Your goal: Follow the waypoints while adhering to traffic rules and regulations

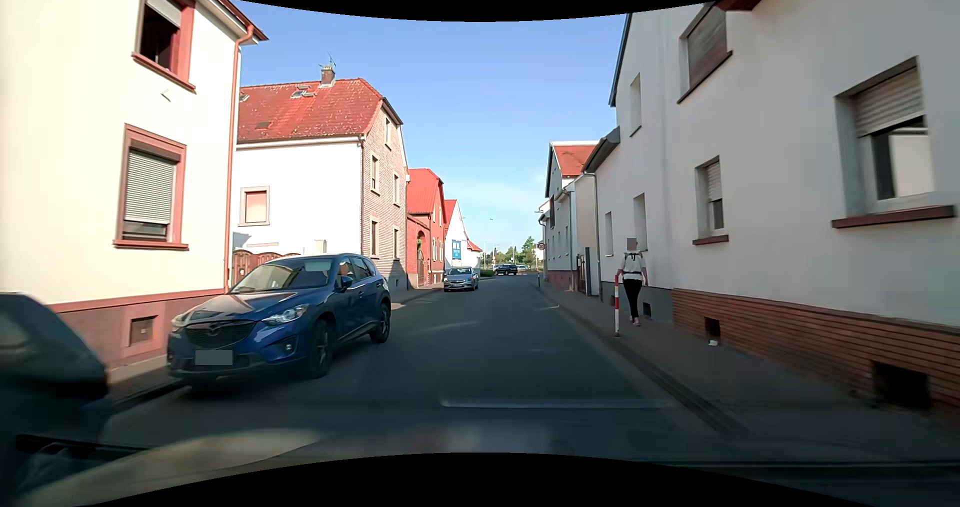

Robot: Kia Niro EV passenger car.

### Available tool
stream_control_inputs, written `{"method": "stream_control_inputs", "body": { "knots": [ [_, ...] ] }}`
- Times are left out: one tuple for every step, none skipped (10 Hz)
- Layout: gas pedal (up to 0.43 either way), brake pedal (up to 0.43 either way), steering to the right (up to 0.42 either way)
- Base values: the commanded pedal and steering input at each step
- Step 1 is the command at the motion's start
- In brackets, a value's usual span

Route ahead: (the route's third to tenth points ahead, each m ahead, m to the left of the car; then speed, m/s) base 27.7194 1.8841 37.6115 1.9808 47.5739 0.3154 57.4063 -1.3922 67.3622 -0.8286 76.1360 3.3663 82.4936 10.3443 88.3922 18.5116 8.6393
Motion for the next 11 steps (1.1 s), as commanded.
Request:
{"method": "stream_control_inputs", "body": {
  "knots": [
    [0.000,0.000,-0.004],
    [0.000,0.000,-0.004],
    [0.000,0.000,-0.004],
    [0.000,0.000,-0.004],
    [0.000,0.000,-0.004],
    [0.000,0.000,-0.004],
    [0.000,0.000,-0.004],
    [0.000,0.000,-0.004],
    [0.000,0.000,-0.004],
    [0.000,0.000,-0.004],
    [0.000,0.000,-0.004]
  ]
}}
